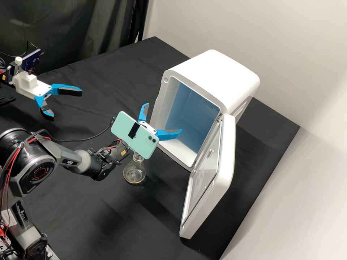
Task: Place the flask in the incubator
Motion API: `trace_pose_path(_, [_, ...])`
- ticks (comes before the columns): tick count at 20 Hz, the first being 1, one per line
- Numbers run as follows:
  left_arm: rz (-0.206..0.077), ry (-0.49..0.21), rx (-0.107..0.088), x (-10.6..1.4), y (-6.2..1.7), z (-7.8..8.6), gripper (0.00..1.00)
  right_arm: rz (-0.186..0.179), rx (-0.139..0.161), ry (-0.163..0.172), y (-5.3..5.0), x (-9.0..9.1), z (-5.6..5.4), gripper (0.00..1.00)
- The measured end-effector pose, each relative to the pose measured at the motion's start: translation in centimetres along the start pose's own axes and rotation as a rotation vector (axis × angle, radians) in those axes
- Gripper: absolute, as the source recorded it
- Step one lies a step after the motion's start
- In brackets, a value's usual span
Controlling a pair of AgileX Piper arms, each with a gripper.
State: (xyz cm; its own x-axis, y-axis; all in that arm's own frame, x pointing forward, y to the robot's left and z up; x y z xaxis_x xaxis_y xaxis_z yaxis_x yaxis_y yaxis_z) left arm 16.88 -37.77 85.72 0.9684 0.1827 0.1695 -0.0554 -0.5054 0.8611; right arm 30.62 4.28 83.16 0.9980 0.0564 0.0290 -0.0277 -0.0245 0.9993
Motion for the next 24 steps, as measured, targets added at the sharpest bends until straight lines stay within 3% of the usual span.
trace_pose_path(6, [-0.002,-0.051,0.002,-0.1,-0.12,1.0,1.0,0.0,0.002,0.0,0.0,0.0,0.0,1.0])
trace_pose_path(10, [-0.022,-0.108,-0.004,-0.3,-0.58,2.2,1.0,0.0,0.002,0.0,0.0,0.0,0.0,1.0])
trace_pose_path(14, [-0.023,-0.104,-0.015,-0.4,-0.69,2.3,1.0,0.012,0.001,0.014,-0.2,-0.6,0.2,1.0])
trace_pose_path(17, [-0.021,-0.098,-0.018,-0.4,-0.67,2.2,1.0,0.019,0.001,0.023,-0.4,-1.7,0.4,1.0])
trace_pose_path(22, [-0.021,-0.098,-0.018,-0.4,-0.67,2.2,1.0,0.095,-0.004,0.044,0.4,-4.5,1.0,1.0])
trace_pose_path(24, [-0.021,-0.098,-0.018,-0.4,-0.67,2.2,1.0,0.103,-0.01,0.038,0.6,-5.8,1.3,1.0])
